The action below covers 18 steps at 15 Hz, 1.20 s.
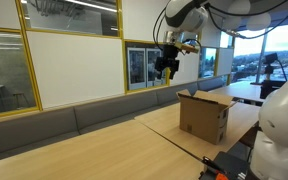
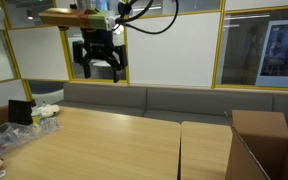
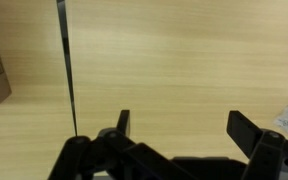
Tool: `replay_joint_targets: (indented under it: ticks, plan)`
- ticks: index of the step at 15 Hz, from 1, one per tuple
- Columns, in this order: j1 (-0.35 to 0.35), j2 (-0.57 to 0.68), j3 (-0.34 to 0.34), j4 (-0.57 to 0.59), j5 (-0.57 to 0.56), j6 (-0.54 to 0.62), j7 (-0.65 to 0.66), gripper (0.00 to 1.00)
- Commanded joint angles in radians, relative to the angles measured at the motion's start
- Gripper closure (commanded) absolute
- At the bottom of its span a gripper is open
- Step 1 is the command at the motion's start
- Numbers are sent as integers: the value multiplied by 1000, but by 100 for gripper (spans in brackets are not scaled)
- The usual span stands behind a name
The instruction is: Put the green ball, masking tape and pliers inside the brown box
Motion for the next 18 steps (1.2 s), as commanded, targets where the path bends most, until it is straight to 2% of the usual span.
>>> replay_joint_targets:
  ticks: [1,8,9,18]
  plan:
    - [-41,-49,29,-15,-20,-121,-12,0]
    - [-74,-87,80,-32,-115,-271,27,0]
    - [-64,-47,60,-15,-85,-245,2,0]
    - [-67,-58,70,-23,-99,-264,12,0]
